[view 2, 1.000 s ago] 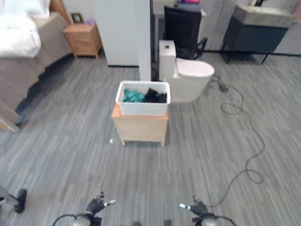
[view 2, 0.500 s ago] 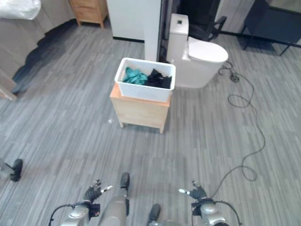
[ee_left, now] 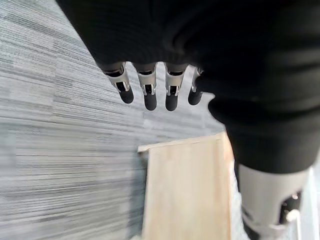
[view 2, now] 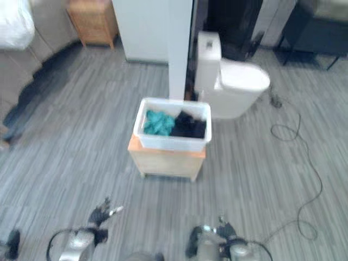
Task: Grab the laundry basket,head to the washer,open it,put in the laundry and shut it.
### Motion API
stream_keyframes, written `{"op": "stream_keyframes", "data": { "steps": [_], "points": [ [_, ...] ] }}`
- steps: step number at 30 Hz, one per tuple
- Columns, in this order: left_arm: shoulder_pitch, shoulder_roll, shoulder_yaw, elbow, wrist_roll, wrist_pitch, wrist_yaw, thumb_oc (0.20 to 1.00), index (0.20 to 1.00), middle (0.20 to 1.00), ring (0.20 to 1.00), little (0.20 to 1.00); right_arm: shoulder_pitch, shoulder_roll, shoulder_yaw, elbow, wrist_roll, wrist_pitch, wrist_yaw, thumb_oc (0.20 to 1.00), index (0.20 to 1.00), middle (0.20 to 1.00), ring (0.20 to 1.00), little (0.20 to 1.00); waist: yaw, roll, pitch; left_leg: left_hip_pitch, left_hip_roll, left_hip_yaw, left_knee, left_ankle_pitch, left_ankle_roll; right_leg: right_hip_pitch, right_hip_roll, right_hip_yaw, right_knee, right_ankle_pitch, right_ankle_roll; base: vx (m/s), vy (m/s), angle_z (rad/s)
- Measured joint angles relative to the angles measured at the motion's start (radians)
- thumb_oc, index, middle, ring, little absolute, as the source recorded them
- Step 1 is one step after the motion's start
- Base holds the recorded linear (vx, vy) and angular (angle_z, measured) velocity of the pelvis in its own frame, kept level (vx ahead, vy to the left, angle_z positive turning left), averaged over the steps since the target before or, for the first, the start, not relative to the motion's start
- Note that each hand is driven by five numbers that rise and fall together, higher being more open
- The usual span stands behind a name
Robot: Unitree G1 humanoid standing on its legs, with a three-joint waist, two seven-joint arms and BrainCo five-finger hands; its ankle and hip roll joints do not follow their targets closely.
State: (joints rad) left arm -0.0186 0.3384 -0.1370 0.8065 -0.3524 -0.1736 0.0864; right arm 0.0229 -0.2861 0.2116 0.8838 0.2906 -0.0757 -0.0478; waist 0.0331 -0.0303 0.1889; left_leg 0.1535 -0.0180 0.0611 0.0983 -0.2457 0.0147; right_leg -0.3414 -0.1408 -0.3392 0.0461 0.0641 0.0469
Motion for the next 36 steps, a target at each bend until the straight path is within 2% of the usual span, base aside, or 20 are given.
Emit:
{"op": "stream_keyframes", "data": {
  "steps": [2, 3, 4, 6, 8, 10, 12, 13, 15, 16, 17, 18, 19, 22, 23, 26, 27, 28, 31, 36],
  "points": [
    [0.028, 0.017, 0.005, 0.007, 0.001, 0.003, -0.001, 1.000, 1.000, 1.000, 1.000, 1.000, 0.009, 0.006, 0.005, -0.009, 0.001, 0.005, 0.001, 1.000, 1.000, 1.000, 1.000, 1.000, -0.003, -0.035, -0.012, 0.056, 0.003, 0.005, 0.023, -0.037, -0.062, 0.041, -0.004, 0.005, -0.051, 0.010, -0.044, 0.50, -0.144, 0.10],
    [0.035, 0.001, 0.006, 0.004, 0.002, 0.003, 0.000, 1.000, 1.000, 1.000, 1.000, 1.000, 0.027, 0.000, 0.004, -0.006, 0.000, 0.005, 0.003, 1.000, 1.000, 1.000, 1.000, 1.000, -0.006, -0.028, -0.012, 0.089, 0.022, 0.004, 0.031, -0.048, -0.078, 0.061, 0.005, 0.011, -0.024, 0.076, -0.027, 0.27, -0.103, 0.45],
    [0.055, -0.028, 0.003, -0.001, 0.007, 0.002, -0.003, 1.000, 1.000, 1.000, 1.000, 1.000, 0.041, -0.006, 0.005, 0.002, 0.000, 0.008, 0.007, 1.000, 1.000, 1.000, 1.000, 1.000, -0.013, 0.003, -0.032, 0.127, 0.073, -0.011, 0.069, -0.042, -0.099, 0.090, 0.034, 0.015, 0.048, 0.087, -0.032, 0.27, -0.233, 0.42],
    [0.056, -0.046, 0.001, -0.005, 0.007, -0.001, -0.005, 1.000, 1.000, 1.000, 1.000, 1.000, 0.040, -0.009, 0.003, 0.004, 0.000, 0.008, 0.008, 1.000, 1.000, 1.000, 1.000, 1.000, -0.014, -0.001, -0.046, 0.075, 0.096, -0.009, 0.213, 0.009, -0.137, 0.125, 0.082, 0.029, 0.045, 0.077, -0.090, 0.18, -0.255, 0.13],
    [0.040, -0.053, 0.003, 0.002, 0.005, 0.001, -0.007, 1.000, 1.000, 1.000, 1.000, 1.000, 0.008, -0.010, -0.035, 0.011, 0.000, 0.004, 0.009, 1.000, 1.000, 1.000, 1.000, 1.000, -0.012, -0.004, -0.042, -0.121, 0.137, -0.009, 0.602, 0.083, -0.146, 0.153, 0.108, 0.032, 0.021, 0.064, -0.113, 0.17, -0.255, -0.21],
    [0.022, -0.060, 0.010, 0.001, -0.003, 0.001, -0.008, 1.000, 1.000, 1.000, 1.000, 1.000, -0.032, -0.034, -0.017, 0.021, 0.002, 0.004, 0.006, 1.000, 1.000, 1.000, 1.000, 1.000, 0.008, 0.001, -0.013, -0.299, 0.154, -0.048, 0.892, 0.161, -0.099, 0.208, 0.154, 0.056, -0.014, 0.027, -0.160, 0.10, -0.109, -0.34],
    [0.017, -0.038, 0.006, 0.005, -0.004, 0.001, -0.007, 1.000, 1.000, 1.000, 1.000, 1.000, -0.039, -0.031, 0.016, 0.025, 0.002, 0.005, 0.006, 1.000, 1.000, 1.000, 1.000, 1.000, 0.019, -0.042, -0.005, -0.382, 0.161, -0.052, 0.837, 0.146, -0.084, 0.266, 0.155, 0.053, -0.045, 0.016, -0.172, 0.19, -0.021, -0.22],
    [0.021, -0.029, 0.006, 0.004, -0.004, 0.001, -0.007, 1.000, 1.000, 1.000, 1.000, 1.000, -0.047, -0.028, 0.017, 0.024, 0.002, 0.005, 0.006, 1.000, 1.000, 1.000, 1.000, 1.000, 0.020, -0.059, -0.009, -0.414, 0.175, -0.052, 0.739, 0.146, -0.084, 0.287, 0.150, 0.057, -0.060, 0.004, -0.168, 0.22, 0.069, -0.04],
    [0.020, -0.017, 0.005, -0.007, -0.014, 0.000, -0.004, 1.000, 1.000, 1.000, 1.000, 1.000, -0.048, -0.024, 0.019, 0.024, 0.010, 0.004, 0.004, 1.000, 1.000, 1.000, 1.000, 1.000, 0.022, -0.086, -0.009, -0.393, 0.209, -0.003, 0.355, 0.152, -0.090, 0.321, 0.137, 0.058, -0.105, -0.008, -0.150, 0.11, 0.072, 0.03],
    [0.019, -0.018, 0.005, -0.012, -0.027, -0.001, -0.002, 1.000, 1.000, 1.000, 1.000, 1.000, -0.049, -0.027, 0.018, 0.025, 0.010, 0.003, 0.004, 1.000, 1.000, 1.000, 1.000, 1.000, 0.023, -0.087, -0.008, -0.374, 0.213, 0.000, 0.149, 0.176, -0.119, 0.331, 0.135, 0.060, -0.125, -0.001, -0.135, 0.09, 0.067, -0.08],
    [0.010, -0.031, 0.005, -0.014, -0.040, -0.004, 0.001, 1.000, 1.000, 1.000, 1.000, 1.000, -0.057, -0.039, 0.016, 0.028, 0.010, 0.003, 0.005, 1.000, 1.000, 1.000, 1.000, 1.000, 0.033, -0.058, 0.014, -0.353, 0.234, -0.042, -0.045, 0.232, -0.167, 0.362, 0.149, 0.066, -0.131, 0.021, -0.123, 0.09, 0.069, -0.26],
    [0.017, -0.035, 0.005, -0.012, -0.040, -0.003, 0.003, 1.000, 1.000, 1.000, 1.000, 1.000, -0.067, -0.040, 0.017, 0.028, 0.010, 0.003, 0.005, 1.000, 1.000, 1.000, 1.000, 1.000, 0.036, -0.038, 0.025, -0.350, 0.245, -0.071, -0.087, 0.264, -0.178, 0.382, 0.156, 0.079, -0.131, 0.013, -0.113, 0.09, 0.042, -0.53],
    [0.029, -0.038, 0.005, -0.012, -0.042, -0.004, 0.007, 1.000, 1.000, 1.000, 1.000, 1.000, -0.066, -0.042, 0.032, 0.027, 0.010, 0.002, 0.005, 1.000, 1.000, 1.000, 1.000, 1.000, 0.042, -0.021, 0.021, -0.340, 0.243, -0.105, -0.125, 0.283, -0.188, 0.388, 0.162, 0.090, -0.131, 0.008, -0.106, 0.24, 0.084, -0.65],
    [0.088, -0.041, 0.018, -0.056, -0.041, -0.001, 0.016, 1.000, 1.000, 1.000, 1.000, 1.000, -0.029, -0.042, 0.043, -0.001, 0.008, 0.002, 0.007, 1.000, 1.000, 1.000, 1.000, 1.000, 0.037, 0.021, 0.003, -0.260, 0.226, -0.091, -0.125, 0.315, -0.168, 0.446, 0.169, 0.120, -0.132, -0.027, -0.058, 0.23, 0.097, -0.37],
    [0.122, -0.033, 0.036, -0.096, -0.041, -0.001, 0.019, 1.000, 1.000, 1.000, 1.000, 1.000, -0.003, -0.035, 0.041, -0.017, 0.008, 0.001, 0.007, 1.000, 1.000, 1.000, 1.000, 1.000, 0.041, 0.011, 0.001, -0.230, 0.226, -0.076, -0.148, 0.387, -0.154, 0.461, 0.165, 0.134, -0.132, -0.042, -0.037, 0.06, 0.044, -0.20],
    [0.169, -0.007, 0.089, -0.187, -0.040, -0.002, 0.028, 1.000, 1.000, 1.000, 1.000, 1.000, 0.038, -0.004, 0.030, -0.019, 0.008, 0.001, 0.007, 1.000, 1.000, 1.000, 1.000, 1.000, 0.058, -0.056, -0.018, -0.217, 0.170, -0.048, -0.158, 0.382, -0.129, 0.464, 0.104, 0.142, -0.140, -0.059, -0.001, 0.16, 0.139, -0.12],
    [0.274, -0.005, 0.164, -0.366, -0.026, 0.003, 0.025, 1.000, 1.000, 1.000, 1.000, 1.000, 0.091, 0.006, -0.025, -0.138, 0.008, 0.011, 0.011, 1.000, 1.000, 1.000, 1.000, 1.000, 0.067, -0.077, -0.022, -0.189, 0.149, -0.020, -0.185, 0.375, -0.112, 0.469, 0.078, 0.155, -0.132, -0.065, 0.013, 0.15, 0.187, -0.21],
    [0.366, 0.008, 0.223, -0.485, -0.023, -0.026, 0.027, 1.000, 1.000, 1.000, 1.000, 1.000, 0.132, -0.004, -0.075, -0.242, 0.008, -0.010, 0.009, 1.000, 1.000, 1.000, 1.000, 1.000, 0.068, -0.074, -0.024, -0.167, 0.122, -0.005, -0.187, 0.366, -0.099, 0.485, 0.052, 0.158, -0.132, -0.070, 0.026, 0.08, 0.121, -0.22],
    [0.381, 0.010, 0.297, -0.536, -0.065, -0.020, 0.027, 1.000, 1.000, 1.000, 1.000, 1.000, 0.127, -0.036, -0.094, -0.330, 0.007, 0.006, 0.013, 1.000, 1.000, 1.000, 1.000, 1.000, 0.070, -0.056, -0.017, -0.168, 0.104, 0.002, -0.187, 0.357, -0.087, 0.482, 0.033, 0.160, -0.132, -0.070, 0.046, 0.06, 0.078, -0.06],
    [0.292, 0.049, 0.282, -0.589, -0.132, 0.015, 0.021, 1.000, 1.000, 1.000, 1.000, 1.000, 0.079, -0.134, -0.095, -0.442, -0.031, 0.049, 0.030, 1.000, 1.000, 1.000, 1.000, 1.000, 0.069, -0.016, -0.005, -0.189, 0.103, -0.006, -0.184, 0.356, -0.083, 0.469, 0.033, 0.154, -0.131, -0.068, 0.048, -0.01, 0.081, 0.08]
  ]
}}
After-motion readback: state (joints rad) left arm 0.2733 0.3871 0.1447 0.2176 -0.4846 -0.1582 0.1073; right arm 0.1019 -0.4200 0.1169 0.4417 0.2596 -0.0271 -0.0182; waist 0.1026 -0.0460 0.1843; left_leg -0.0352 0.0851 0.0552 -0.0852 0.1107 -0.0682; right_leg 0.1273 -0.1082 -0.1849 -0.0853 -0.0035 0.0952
